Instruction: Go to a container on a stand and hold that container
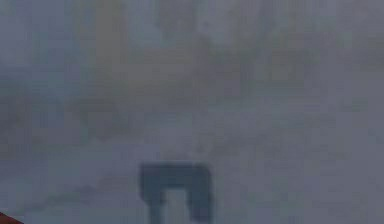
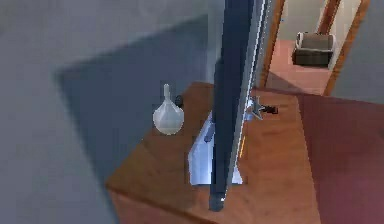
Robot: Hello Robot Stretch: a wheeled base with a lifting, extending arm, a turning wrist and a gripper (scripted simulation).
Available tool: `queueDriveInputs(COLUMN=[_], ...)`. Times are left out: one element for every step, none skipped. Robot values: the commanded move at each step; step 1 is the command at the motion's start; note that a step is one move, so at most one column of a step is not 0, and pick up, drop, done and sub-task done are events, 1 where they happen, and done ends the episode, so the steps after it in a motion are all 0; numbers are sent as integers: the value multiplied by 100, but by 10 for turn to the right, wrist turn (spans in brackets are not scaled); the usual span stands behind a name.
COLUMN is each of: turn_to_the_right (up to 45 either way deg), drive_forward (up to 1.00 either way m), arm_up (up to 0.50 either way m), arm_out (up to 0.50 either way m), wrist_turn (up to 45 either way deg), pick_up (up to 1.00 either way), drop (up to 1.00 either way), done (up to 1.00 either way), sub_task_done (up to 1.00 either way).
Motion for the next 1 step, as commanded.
queueDriveInputs(turn_to_the_right=[450], drive_forward=[0], arm_up=[0], arm_out=[0], wrist_turn=[0], pick_up=[0], drop=[0], done=[0], sub_task_done=[0])
